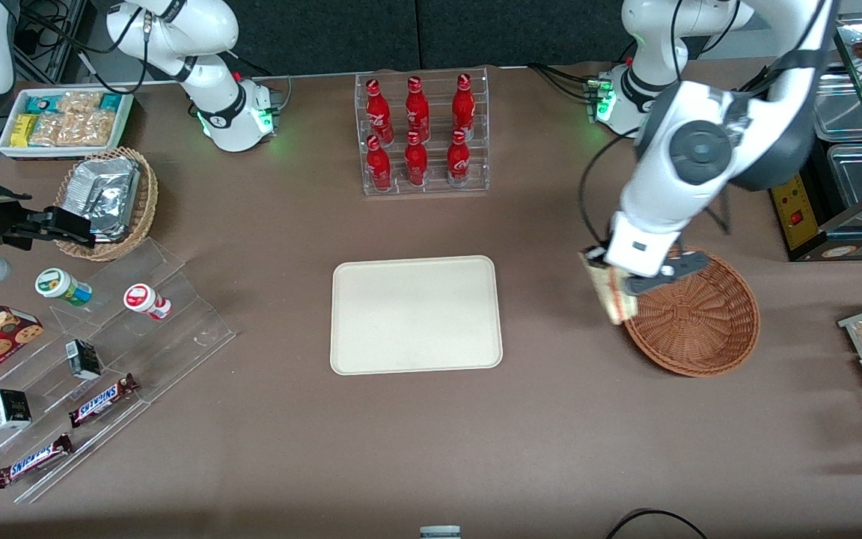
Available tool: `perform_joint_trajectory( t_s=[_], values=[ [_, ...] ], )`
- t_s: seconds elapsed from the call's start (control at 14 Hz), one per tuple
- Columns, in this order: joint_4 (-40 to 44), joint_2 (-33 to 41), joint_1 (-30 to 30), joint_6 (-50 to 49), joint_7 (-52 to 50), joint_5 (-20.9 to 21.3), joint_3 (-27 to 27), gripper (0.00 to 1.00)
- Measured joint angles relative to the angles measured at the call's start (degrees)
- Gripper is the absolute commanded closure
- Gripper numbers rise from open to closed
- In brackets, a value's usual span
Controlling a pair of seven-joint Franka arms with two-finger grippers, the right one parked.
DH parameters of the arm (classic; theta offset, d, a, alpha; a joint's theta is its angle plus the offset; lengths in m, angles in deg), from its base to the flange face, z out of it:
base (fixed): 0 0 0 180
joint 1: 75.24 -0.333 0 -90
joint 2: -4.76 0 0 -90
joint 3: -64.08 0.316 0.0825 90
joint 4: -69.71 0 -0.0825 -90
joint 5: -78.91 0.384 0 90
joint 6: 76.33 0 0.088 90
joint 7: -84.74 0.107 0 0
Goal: Place sandwich from basket to tray
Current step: 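Carry the sandwich with the left gripper over the cream tray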
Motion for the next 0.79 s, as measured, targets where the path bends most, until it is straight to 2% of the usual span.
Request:
perform_joint_trajectory(
  t_s=[0.29, 0.43, 0.79],
  values=[
    [4.3, -5.5, 0.1, 0.5, -0.7, 0.4, -6.8, 0.87],
    [5.8, -8.1, 1.8, 2.3, -2.4, 3.5, -9.2, 0.87],
    [8.6, -16.9, 10.0, 6.8, -5.3, 9.0, -9.7, 0.87]
  ],
)
